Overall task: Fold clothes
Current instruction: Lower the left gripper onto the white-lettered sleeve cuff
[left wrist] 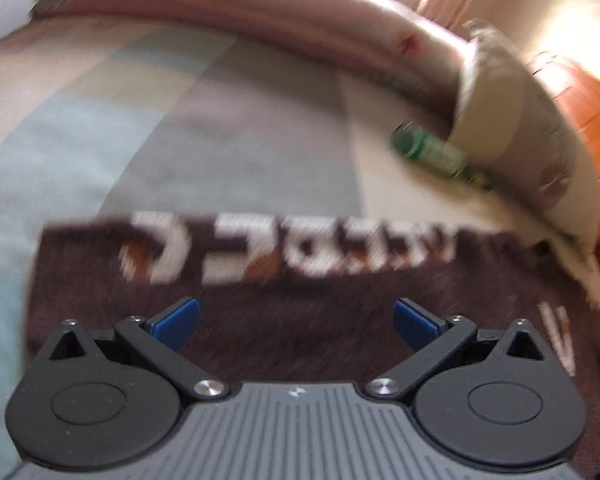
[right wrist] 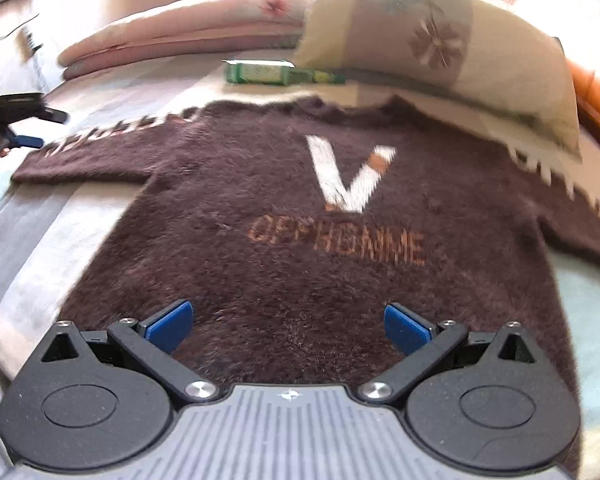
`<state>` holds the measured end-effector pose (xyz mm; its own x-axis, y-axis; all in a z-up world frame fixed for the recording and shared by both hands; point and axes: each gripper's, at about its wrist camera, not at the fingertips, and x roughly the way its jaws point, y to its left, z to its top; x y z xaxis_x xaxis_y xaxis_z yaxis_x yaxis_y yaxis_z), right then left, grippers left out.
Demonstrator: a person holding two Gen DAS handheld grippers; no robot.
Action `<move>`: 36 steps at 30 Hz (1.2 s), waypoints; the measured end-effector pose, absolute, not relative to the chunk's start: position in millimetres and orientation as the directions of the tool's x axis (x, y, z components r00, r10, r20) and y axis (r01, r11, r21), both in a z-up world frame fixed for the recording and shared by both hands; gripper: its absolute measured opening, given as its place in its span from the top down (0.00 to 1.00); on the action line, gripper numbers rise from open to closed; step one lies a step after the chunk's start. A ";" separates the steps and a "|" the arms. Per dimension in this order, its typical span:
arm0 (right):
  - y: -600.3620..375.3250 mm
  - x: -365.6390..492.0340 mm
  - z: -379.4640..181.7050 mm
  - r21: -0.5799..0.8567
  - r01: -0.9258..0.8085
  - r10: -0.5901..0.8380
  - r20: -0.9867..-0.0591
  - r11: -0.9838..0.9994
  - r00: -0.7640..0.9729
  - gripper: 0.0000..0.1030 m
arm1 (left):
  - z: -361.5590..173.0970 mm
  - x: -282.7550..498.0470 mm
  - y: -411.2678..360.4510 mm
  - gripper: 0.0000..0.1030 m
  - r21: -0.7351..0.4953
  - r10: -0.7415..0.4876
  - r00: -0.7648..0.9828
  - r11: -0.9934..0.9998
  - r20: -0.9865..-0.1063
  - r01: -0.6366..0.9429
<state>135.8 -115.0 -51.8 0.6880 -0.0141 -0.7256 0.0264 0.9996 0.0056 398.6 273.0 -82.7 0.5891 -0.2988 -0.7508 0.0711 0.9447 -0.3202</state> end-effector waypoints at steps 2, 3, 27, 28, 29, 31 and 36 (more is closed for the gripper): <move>-113.6 127.2 -44.9 -0.019 0.009 -0.020 -0.706 1.000 0.708 0.00 | -95.3 395.4 284.8 0.01 -0.329 -0.280 0.577 0.944 -0.768 0.021; -115.0 123.9 -41.8 -0.021 0.007 -0.020 -0.700 1.000 0.714 0.00 | -97.2 392.6 290.4 0.01 -0.332 -0.274 0.577 0.943 -0.770 0.005; -136.5 91.8 -39.3 -0.004 0.057 -0.043 -0.701 0.998 0.712 0.00 | -83.4 361.1 230.5 0.01 -0.251 -0.276 0.580 0.960 -0.767 0.125; -139.1 92.2 -39.7 0.014 0.066 -0.037 -0.701 0.998 0.712 0.00 | -77.9 356.9 233.1 0.01 -0.253 -0.277 0.585 0.959 -0.763 0.123; -139.8 91.4 -40.1 0.030 0.066 -0.026 -0.701 0.997 0.713 0.00 | -72.5 352.8 235.7 0.01 -0.256 -0.277 0.589 0.959 -0.759 0.121; -140.6 89.8 -40.7 0.061 0.063 -0.002 -0.699 0.996 0.715 0.00 | -61.1 344.9 240.9 0.01 -0.266 -0.282 0.607 0.957 -0.743 0.118; -139.4 84.6 -41.9 0.095 0.045 0.034 -0.694 0.994 0.719 0.00 | -52.9 324.7 252.1 0.01 -0.288 -0.301 0.668 0.948 -0.680 0.134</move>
